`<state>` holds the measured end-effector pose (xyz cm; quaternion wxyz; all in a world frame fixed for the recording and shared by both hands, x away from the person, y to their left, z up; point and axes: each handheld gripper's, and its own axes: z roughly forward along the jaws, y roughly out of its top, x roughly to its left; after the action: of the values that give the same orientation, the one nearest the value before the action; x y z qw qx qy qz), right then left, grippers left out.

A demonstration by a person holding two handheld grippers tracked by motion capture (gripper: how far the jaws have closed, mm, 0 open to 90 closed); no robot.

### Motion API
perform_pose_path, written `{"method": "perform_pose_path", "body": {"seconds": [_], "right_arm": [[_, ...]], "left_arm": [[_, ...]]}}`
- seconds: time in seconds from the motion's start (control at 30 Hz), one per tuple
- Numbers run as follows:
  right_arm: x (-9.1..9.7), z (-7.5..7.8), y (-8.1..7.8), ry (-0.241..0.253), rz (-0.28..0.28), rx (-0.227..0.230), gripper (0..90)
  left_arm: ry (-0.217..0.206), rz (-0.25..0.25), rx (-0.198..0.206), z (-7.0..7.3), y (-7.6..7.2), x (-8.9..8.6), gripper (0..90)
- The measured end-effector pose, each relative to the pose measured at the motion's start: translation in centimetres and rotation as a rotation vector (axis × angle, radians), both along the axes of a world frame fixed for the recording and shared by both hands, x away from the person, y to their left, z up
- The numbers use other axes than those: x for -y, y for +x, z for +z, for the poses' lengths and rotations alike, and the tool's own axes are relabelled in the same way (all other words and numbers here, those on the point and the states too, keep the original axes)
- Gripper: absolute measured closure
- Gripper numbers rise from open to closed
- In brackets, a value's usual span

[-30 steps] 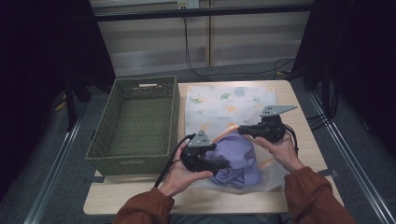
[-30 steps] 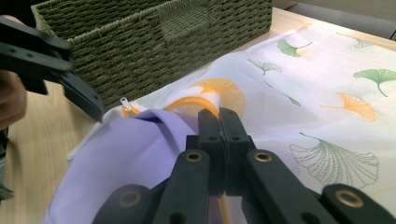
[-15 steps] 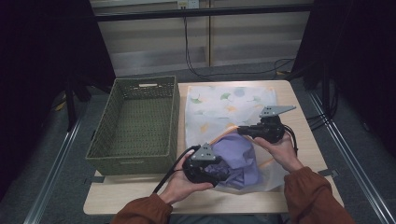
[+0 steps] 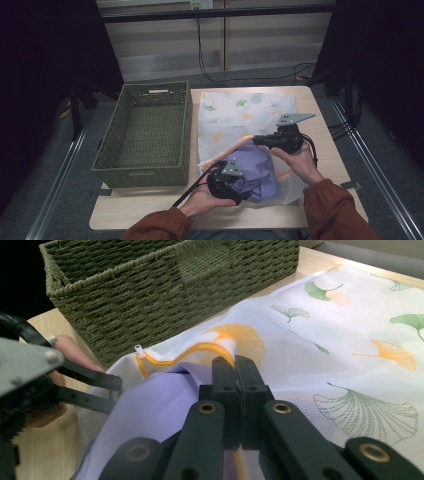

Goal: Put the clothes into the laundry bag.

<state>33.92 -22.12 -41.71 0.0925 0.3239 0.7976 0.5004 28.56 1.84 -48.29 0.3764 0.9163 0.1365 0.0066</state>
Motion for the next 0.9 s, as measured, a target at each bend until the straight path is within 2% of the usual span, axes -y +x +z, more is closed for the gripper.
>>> {"method": "perform_pose_path", "body": {"seconds": [0.03,0.07,0.1,0.2,0.27,0.37,0.4,0.43,0.47,0.5,0.53,0.57,0.6,0.63,0.7,0.73,0.77,0.83,0.9], "right_arm": [[-0.1,0.0,0.0,-0.004,-0.001,-0.004,89.9],[-0.1,-0.1,0.0,-0.008,0.000,-0.006,89.9],[-0.1,-0.2,0.0,-0.009,0.001,-0.008,89.9],[-0.1,-0.3,0.1,-0.009,0.000,-0.011,89.9],[0.0,-0.3,0.1,-0.009,0.000,-0.009,89.9],[0.0,-0.3,0.1,-0.009,0.001,-0.011,89.9],[-0.1,-0.4,0.1,-0.011,0.002,-0.012,89.9],[-0.1,-0.4,0.1,-0.014,0.005,-0.012,89.8],[-0.2,-0.5,0.1,-0.016,0.005,-0.017,89.8],[-0.3,-0.4,0.1,-0.018,0.004,-0.019,89.8],[-0.3,-0.4,0.1,-0.019,0.007,-0.017,89.8],[-0.4,-0.4,0.1,-0.020,0.010,-0.017,89.8],[-0.4,-0.4,0.1,-0.019,0.011,-0.017,89.8],[-0.4,-0.4,0.1,-0.018,0.011,-0.017,89.8],[-0.4,-0.4,0.1,-0.017,0.012,-0.018,89.8],[-0.4,-0.4,0.1,-0.018,0.010,-0.017,89.8],[-0.4,-0.4,0.1,-0.018,0.010,-0.016,89.8],[-0.3,-0.4,0.1,-0.016,0.011,-0.018,89.8],[-0.2,-0.3,0.1,-0.014,0.008,-0.018,89.8]], "left_arm": [[0.004,-0.019,0.001,-0.3,0.1,0.1,26.1],[0.006,-0.014,-0.008,-0.6,0.0,0.2,26.5],[0.016,-0.026,-0.007,-0.7,0.1,0.3,30.3],[0.006,-0.008,-0.002,-1.1,0.1,0.6,33.6],[0.021,-0.015,-0.005,-1.0,0.2,0.6,35.2],[0.030,-0.025,0.013,-1.0,0.3,0.6,37.8],[0.046,-0.031,0.030,-1.0,0.4,0.6,39.5],[0.033,-0.003,0.045,-1.1,0.2,0.7,42.3],[0.053,-0.028,0.047,-1.0,0.4,0.6,43.7],[0.027,0.006,0.033,-1.1,0.2,0.7,43.7],[0.056,-0.016,0.060,-1.0,0.3,0.7,45.6],[0.041,0.008,0.059,-1.1,0.1,0.8,48.1],[0.067,-0.024,0.064,-0.9,0.4,0.6,48.2],[0.039,0.008,0.056,-1.1,0.3,0.7,50.2],[0.032,0.021,0.043,-1.0,0.5,0.6,55.9],[0.063,0.002,0.053,-0.9,0.9,0.3,59.0],[0.027,0.038,0.045,-1.0,0.9,0.5,63.7],[0.040,0.043,0.028,-0.9,1.3,0.2,70.8],[0.054,0.019,0.039,-0.9,1.6,0.0,74.0]]}}
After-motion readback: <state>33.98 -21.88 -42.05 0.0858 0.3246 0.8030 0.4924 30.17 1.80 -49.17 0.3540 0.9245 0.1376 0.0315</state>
